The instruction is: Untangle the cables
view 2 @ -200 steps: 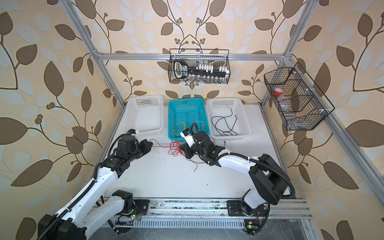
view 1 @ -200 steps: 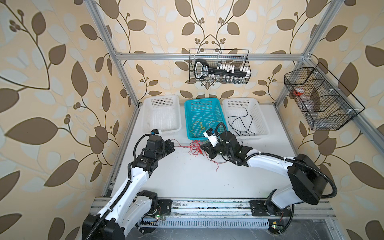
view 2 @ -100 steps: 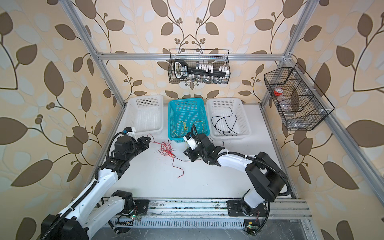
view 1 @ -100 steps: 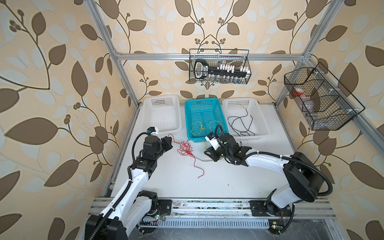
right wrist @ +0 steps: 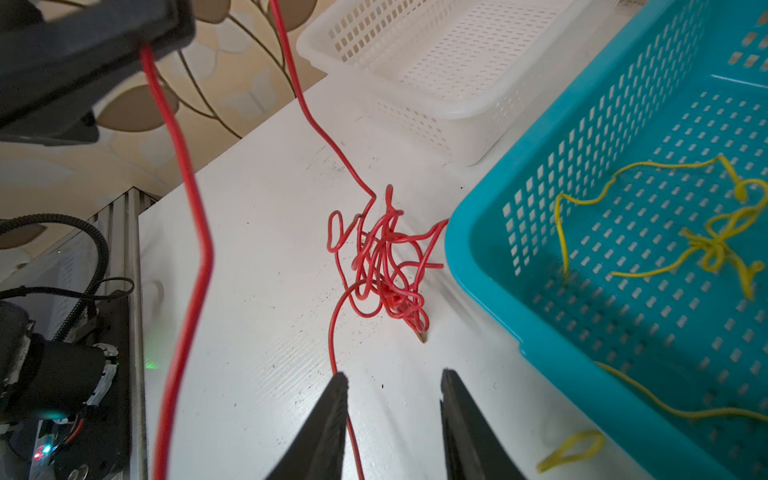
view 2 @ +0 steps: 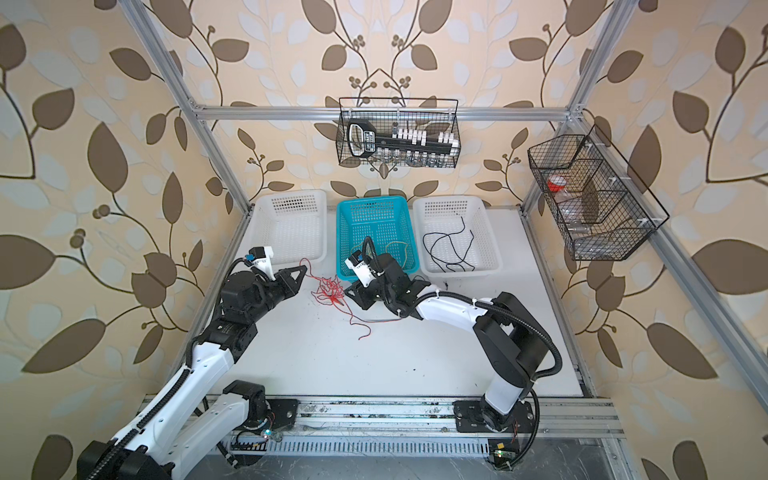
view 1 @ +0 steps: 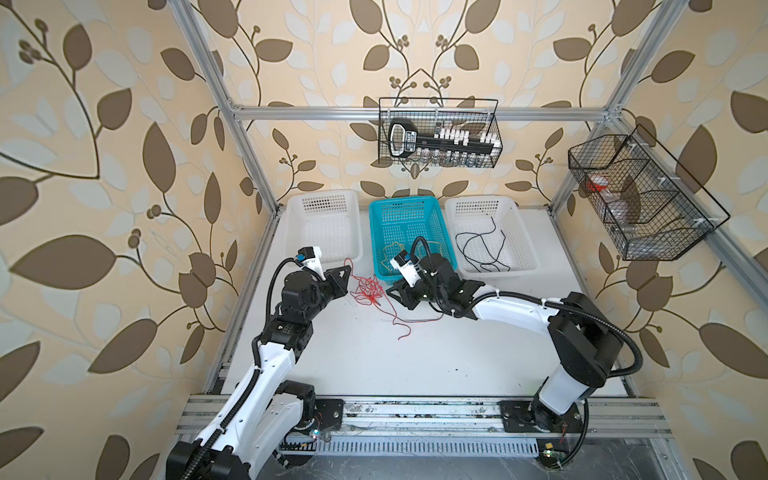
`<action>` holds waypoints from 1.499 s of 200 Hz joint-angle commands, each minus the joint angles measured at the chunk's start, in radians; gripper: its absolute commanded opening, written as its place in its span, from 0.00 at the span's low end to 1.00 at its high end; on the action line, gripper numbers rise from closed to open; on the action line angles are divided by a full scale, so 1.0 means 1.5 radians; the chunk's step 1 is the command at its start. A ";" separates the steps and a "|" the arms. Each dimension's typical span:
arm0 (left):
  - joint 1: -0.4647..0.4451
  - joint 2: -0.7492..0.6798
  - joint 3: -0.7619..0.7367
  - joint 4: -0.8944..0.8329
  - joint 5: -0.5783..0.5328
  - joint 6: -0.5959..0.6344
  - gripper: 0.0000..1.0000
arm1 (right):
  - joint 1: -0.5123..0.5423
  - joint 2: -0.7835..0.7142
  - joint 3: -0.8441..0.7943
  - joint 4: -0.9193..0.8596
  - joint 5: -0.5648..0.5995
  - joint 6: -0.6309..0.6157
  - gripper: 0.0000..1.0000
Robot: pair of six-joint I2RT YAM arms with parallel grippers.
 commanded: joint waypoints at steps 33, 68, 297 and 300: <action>-0.009 -0.025 0.020 0.042 0.054 0.015 0.00 | 0.002 0.063 0.056 0.043 -0.028 0.016 0.38; -0.010 -0.040 0.014 0.031 0.047 0.011 0.00 | 0.002 0.114 0.101 0.047 -0.034 0.023 0.38; -0.010 -0.094 0.021 -0.169 -0.234 0.007 0.00 | -0.027 -0.163 -0.128 0.107 0.044 0.027 0.00; -0.010 -0.093 0.022 -0.175 -0.245 0.003 0.00 | -0.030 -0.175 -0.134 0.103 0.054 0.026 0.00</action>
